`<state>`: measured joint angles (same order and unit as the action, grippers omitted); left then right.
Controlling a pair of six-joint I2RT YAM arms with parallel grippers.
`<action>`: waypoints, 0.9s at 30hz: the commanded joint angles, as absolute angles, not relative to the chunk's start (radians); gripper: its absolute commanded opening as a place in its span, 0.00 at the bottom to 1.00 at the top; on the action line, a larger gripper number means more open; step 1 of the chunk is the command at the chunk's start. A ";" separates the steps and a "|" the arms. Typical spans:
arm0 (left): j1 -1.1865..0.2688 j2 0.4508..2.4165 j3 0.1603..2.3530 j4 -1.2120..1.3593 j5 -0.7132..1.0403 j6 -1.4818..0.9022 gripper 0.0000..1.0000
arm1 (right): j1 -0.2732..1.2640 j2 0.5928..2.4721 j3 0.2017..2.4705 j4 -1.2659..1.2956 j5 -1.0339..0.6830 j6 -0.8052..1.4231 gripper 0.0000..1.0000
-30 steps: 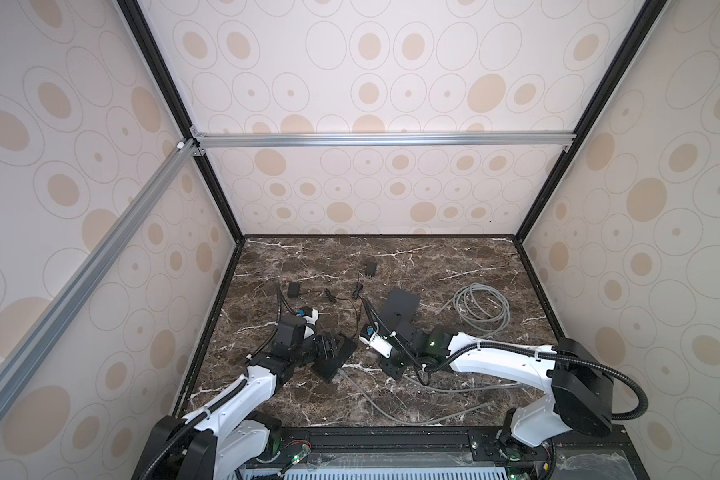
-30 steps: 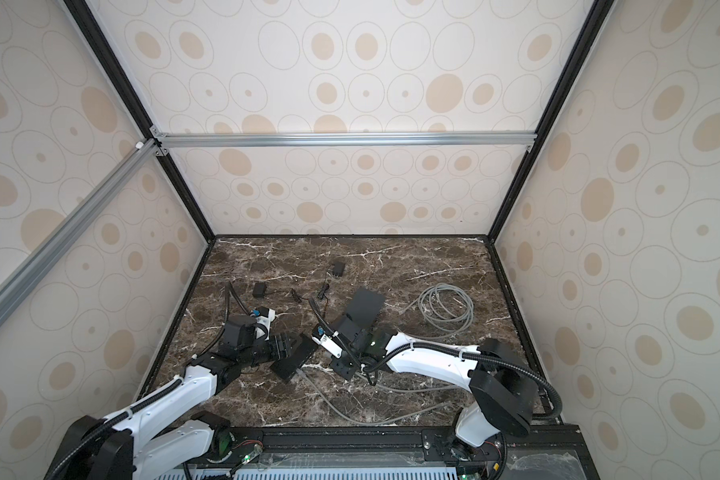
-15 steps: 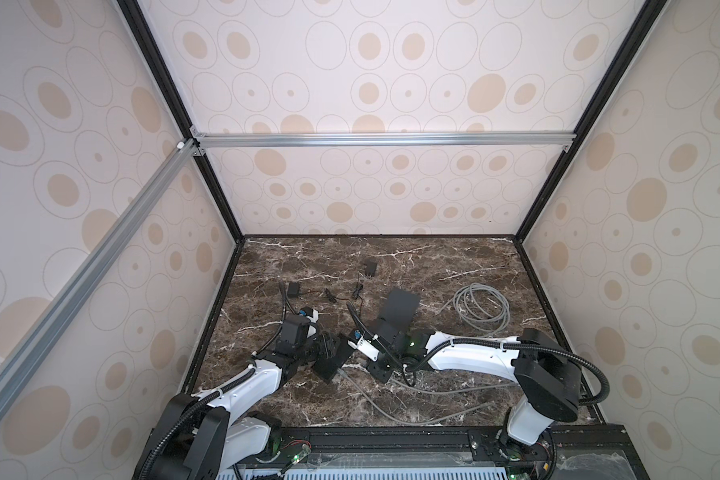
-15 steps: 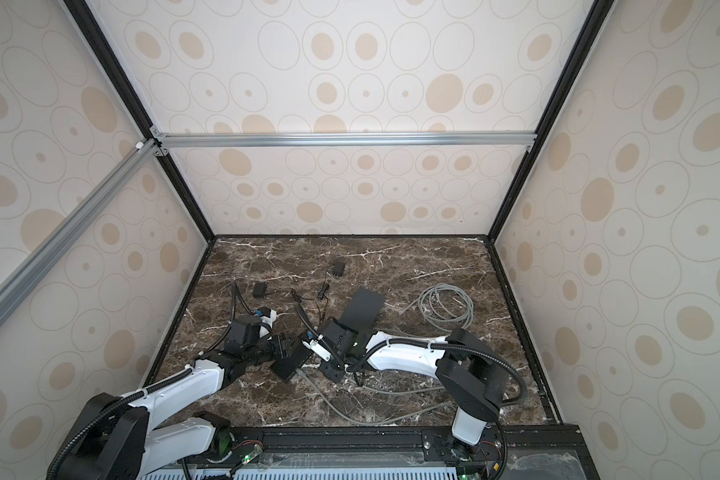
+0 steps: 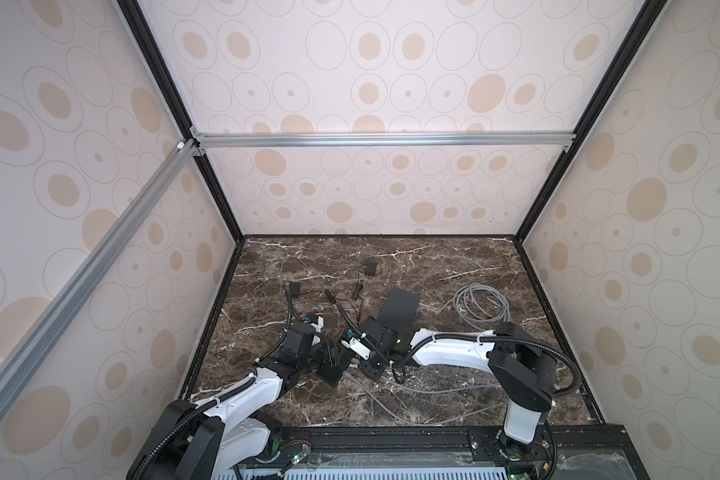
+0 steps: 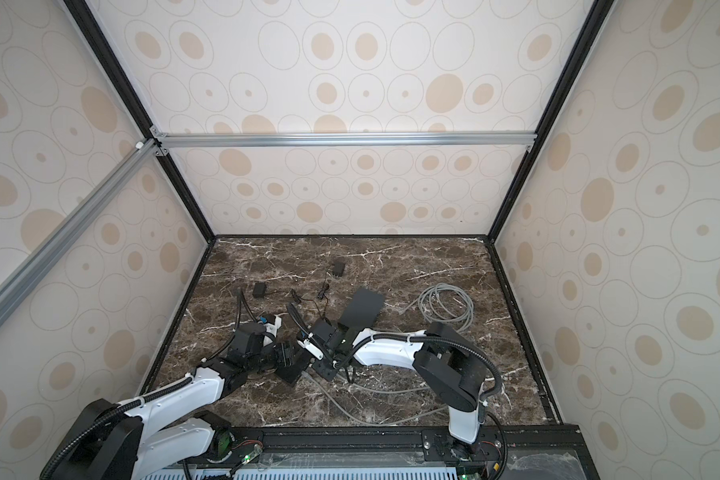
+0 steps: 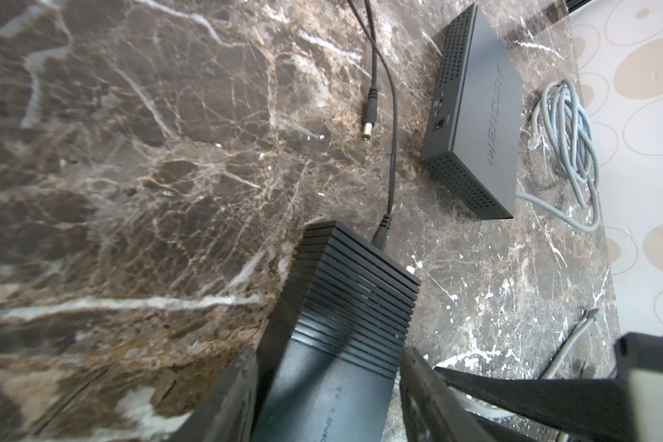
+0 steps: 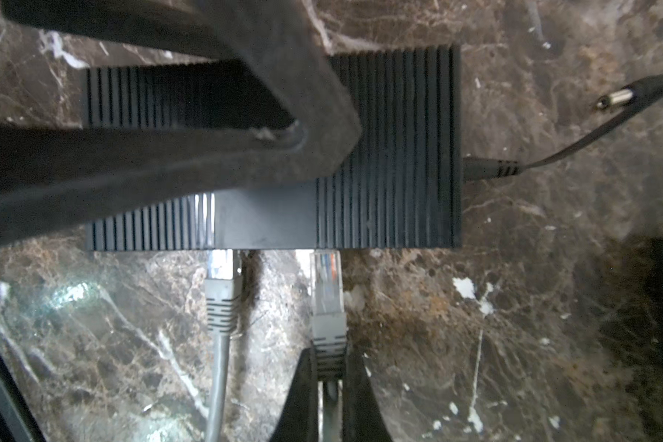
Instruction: Insert the plug into the switch port
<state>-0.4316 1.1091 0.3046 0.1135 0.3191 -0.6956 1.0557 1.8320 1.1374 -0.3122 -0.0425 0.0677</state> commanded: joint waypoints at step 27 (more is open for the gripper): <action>-0.442 1.223 0.278 0.156 0.285 -0.649 0.43 | 1.062 1.876 1.120 -0.144 -0.024 0.065 0.00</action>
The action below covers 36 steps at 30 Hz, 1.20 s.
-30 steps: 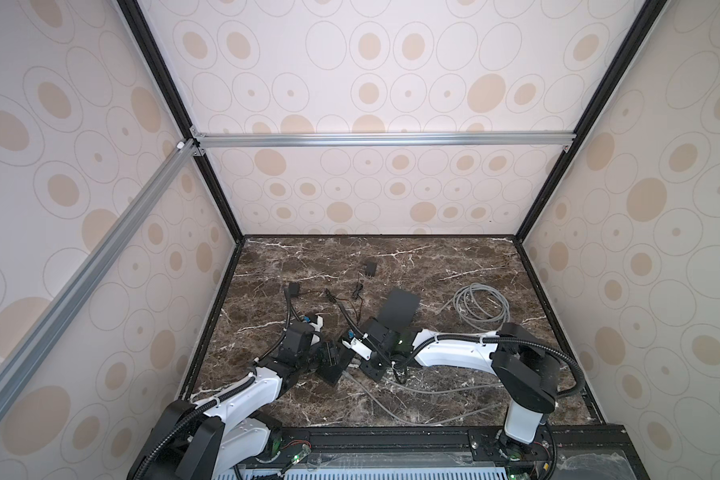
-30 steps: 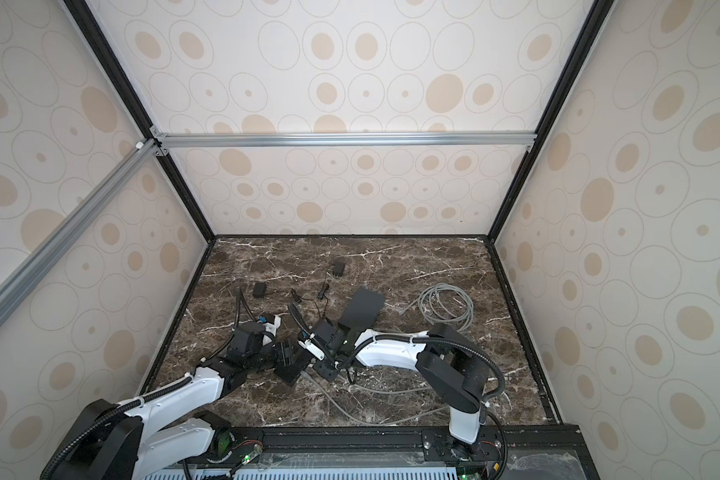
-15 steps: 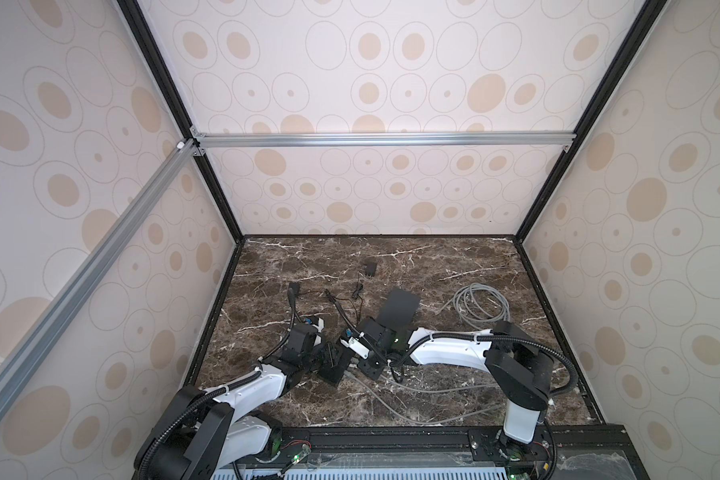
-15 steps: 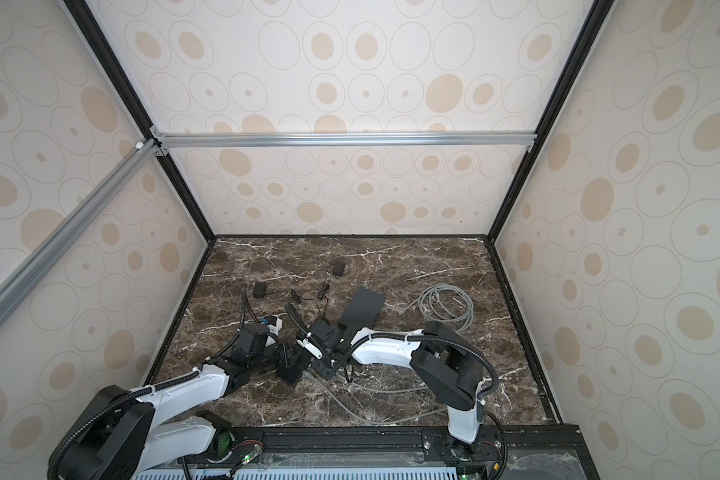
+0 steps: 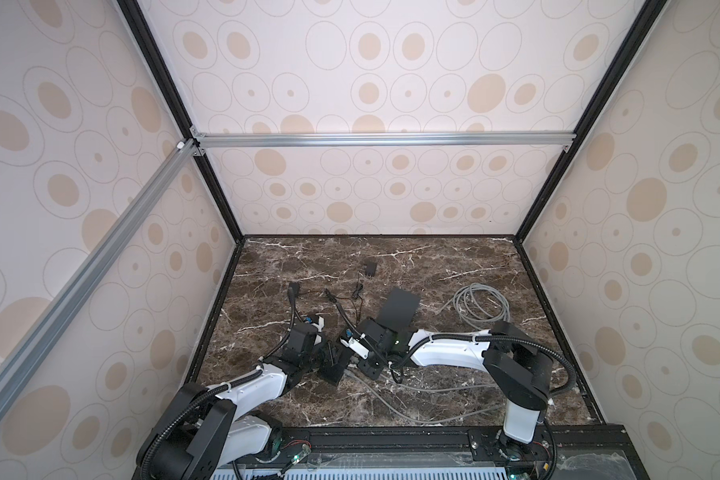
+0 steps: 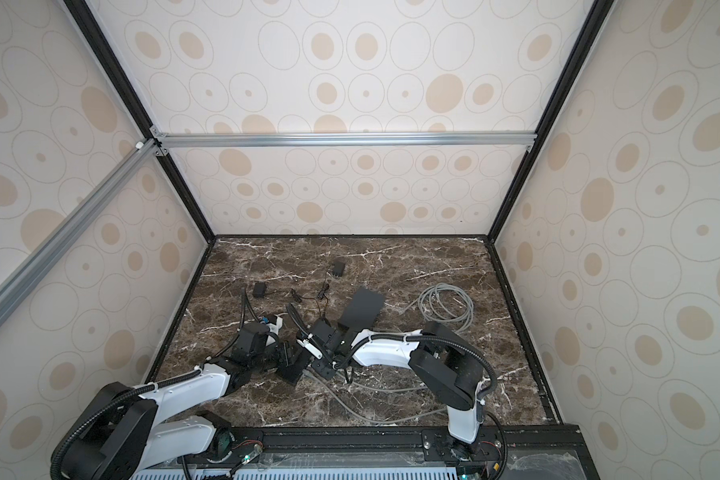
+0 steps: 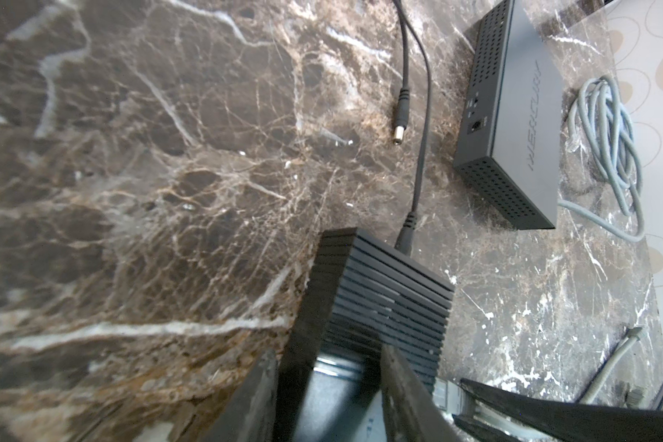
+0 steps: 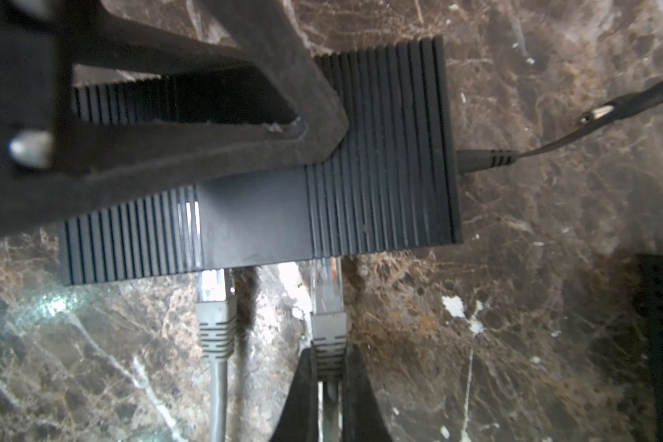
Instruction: Insert the plug into the switch port
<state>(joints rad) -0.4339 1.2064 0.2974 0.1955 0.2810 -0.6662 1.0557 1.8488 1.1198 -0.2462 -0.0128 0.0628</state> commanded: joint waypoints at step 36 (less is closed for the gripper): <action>-0.452 1.211 0.273 0.145 0.277 -0.644 0.42 | 1.062 1.811 1.135 -0.103 0.036 0.045 0.00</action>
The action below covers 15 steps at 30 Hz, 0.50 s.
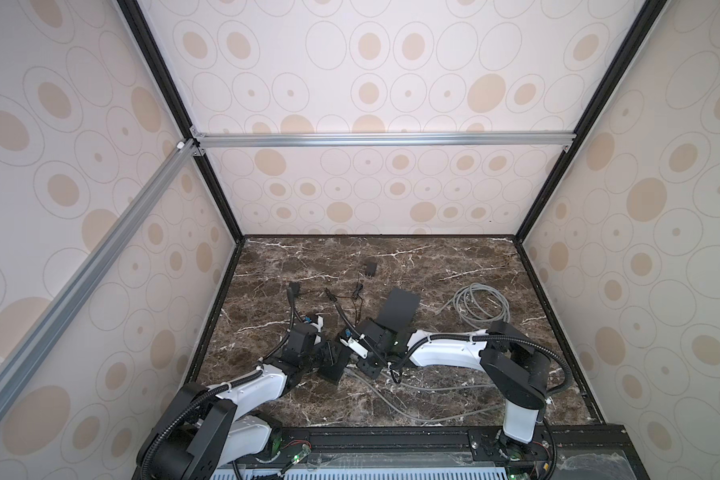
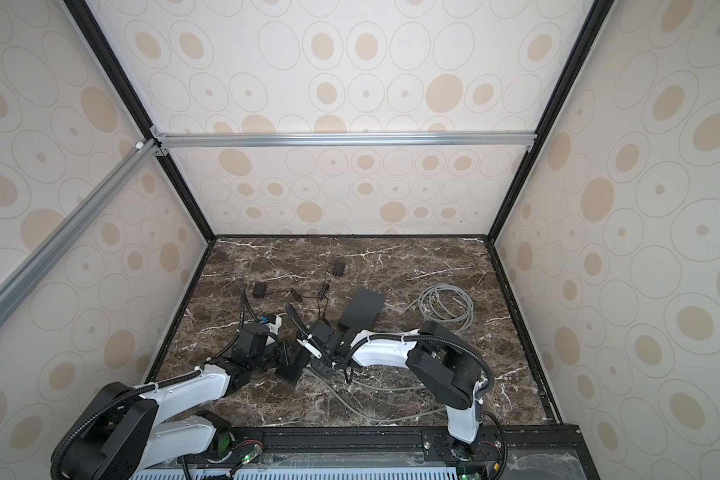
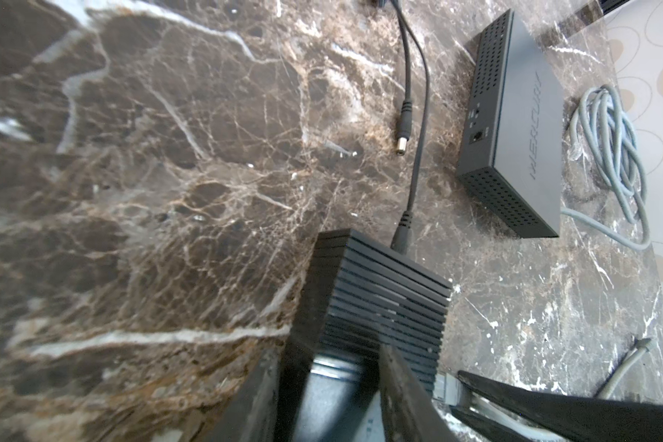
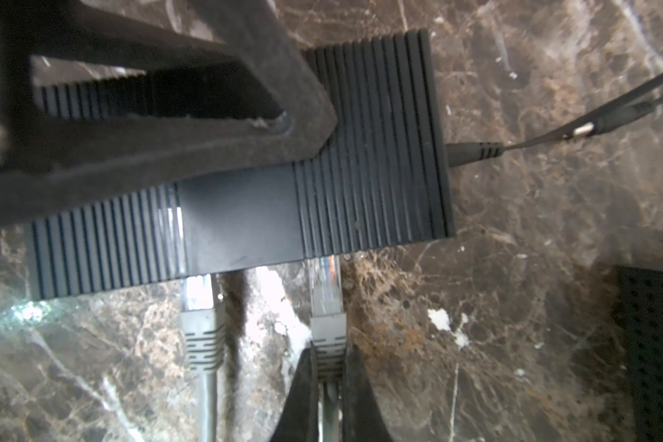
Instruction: Insert the plug into the switch port
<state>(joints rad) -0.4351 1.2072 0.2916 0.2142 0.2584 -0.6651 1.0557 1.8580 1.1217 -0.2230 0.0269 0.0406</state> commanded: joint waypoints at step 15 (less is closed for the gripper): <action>-0.452 1.211 0.273 0.142 0.280 -0.644 0.42 | 1.062 1.797 1.051 0.043 -0.142 0.057 0.00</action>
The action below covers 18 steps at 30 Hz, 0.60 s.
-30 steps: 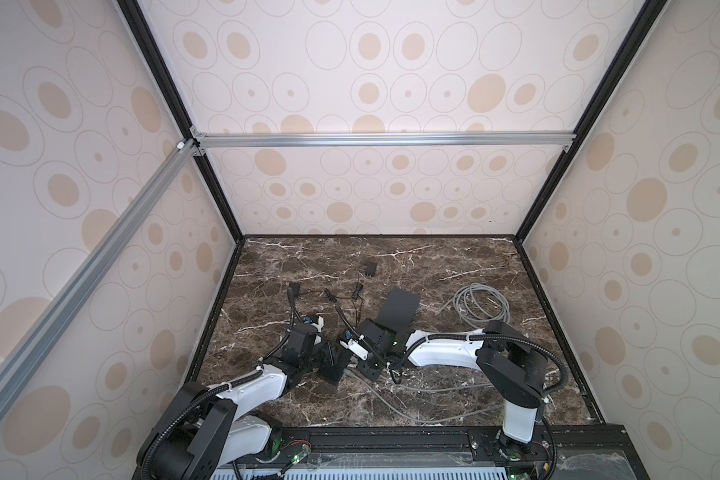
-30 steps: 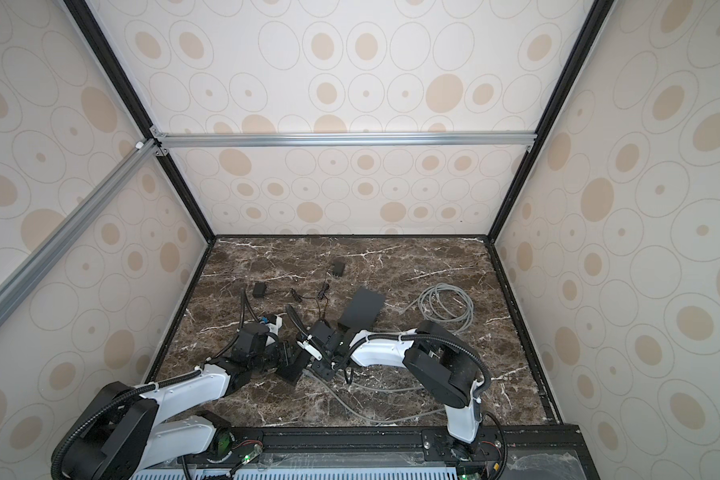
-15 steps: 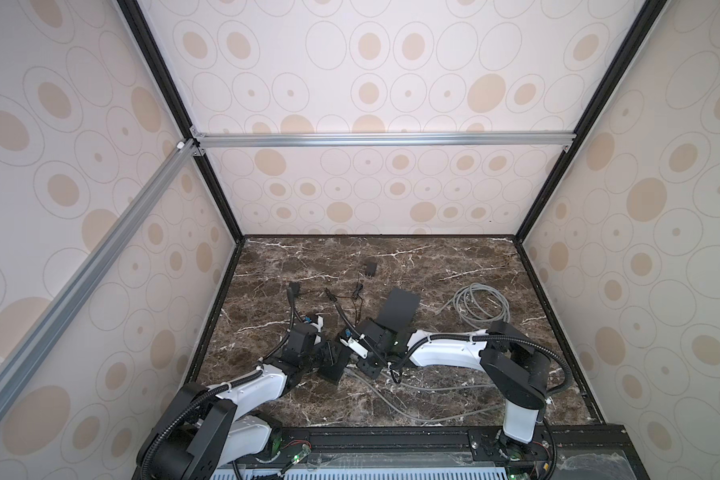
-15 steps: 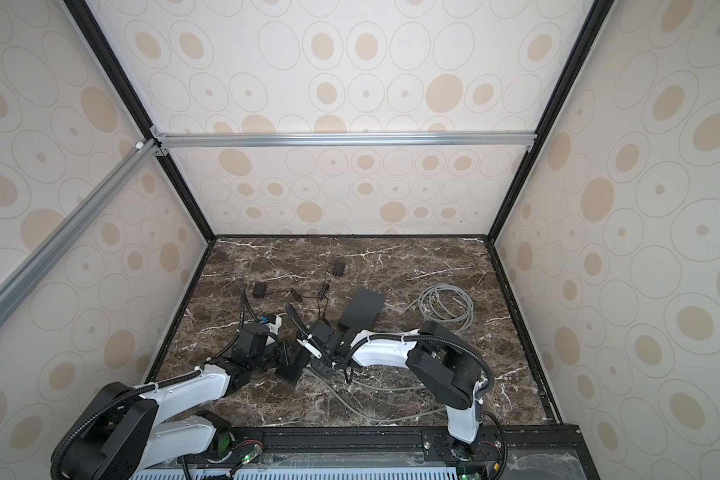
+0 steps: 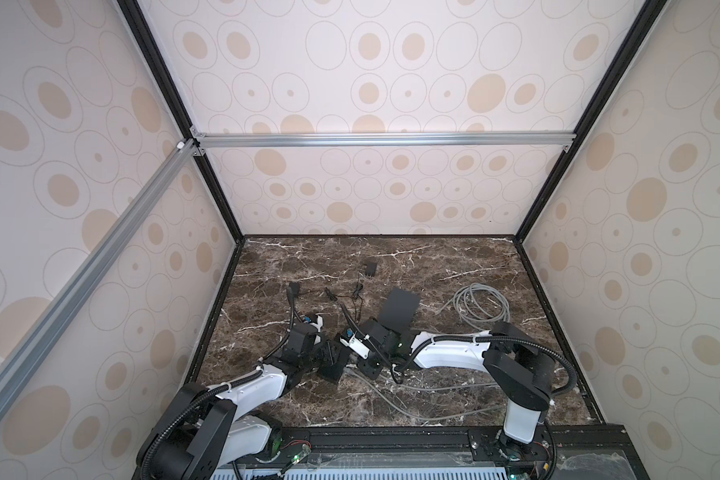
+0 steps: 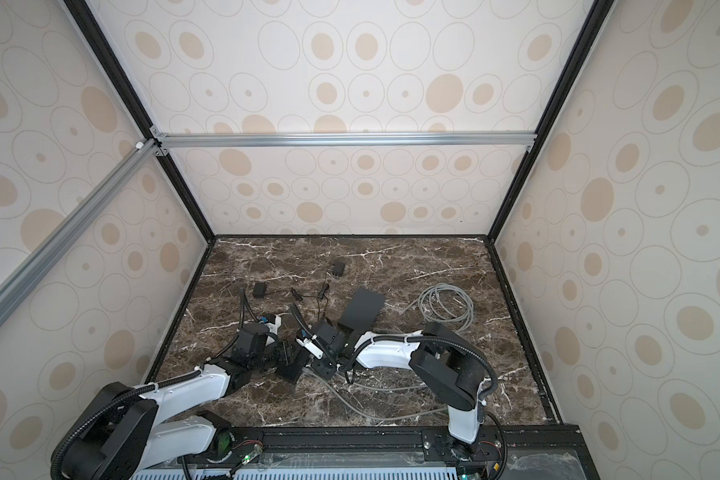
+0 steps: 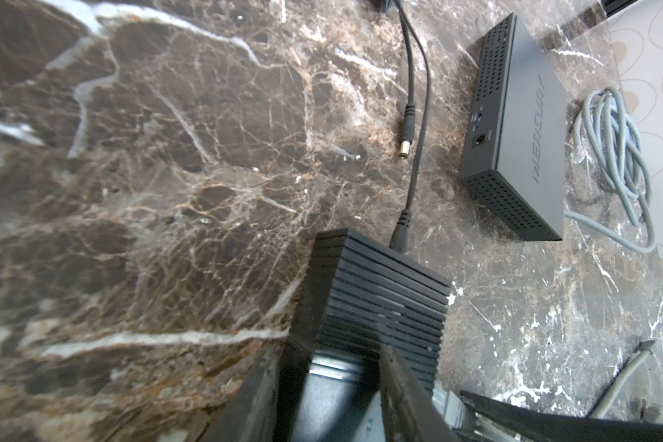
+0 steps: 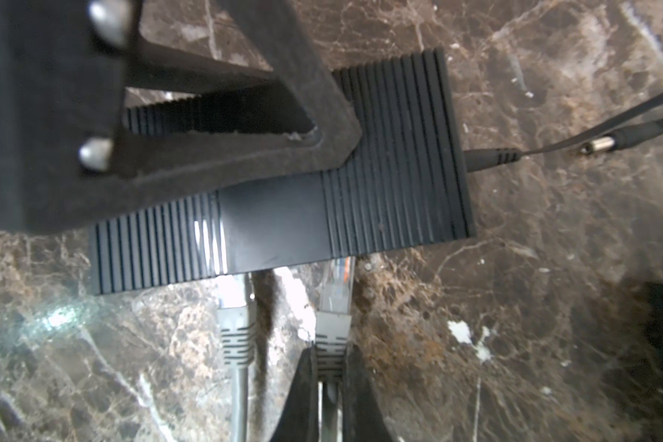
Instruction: Insert the plug into the switch port
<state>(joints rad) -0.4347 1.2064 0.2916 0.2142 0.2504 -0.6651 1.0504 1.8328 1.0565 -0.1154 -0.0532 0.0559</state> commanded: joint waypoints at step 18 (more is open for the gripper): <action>-0.453 1.228 0.261 0.180 0.356 -0.597 0.42 | 1.040 1.880 1.166 -0.062 -0.034 -0.107 0.00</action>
<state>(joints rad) -0.4339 1.2083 0.2859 0.2310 0.2546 -0.6308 1.0431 1.8618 1.1130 -0.1883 -0.0227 -0.0322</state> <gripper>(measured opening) 0.421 0.102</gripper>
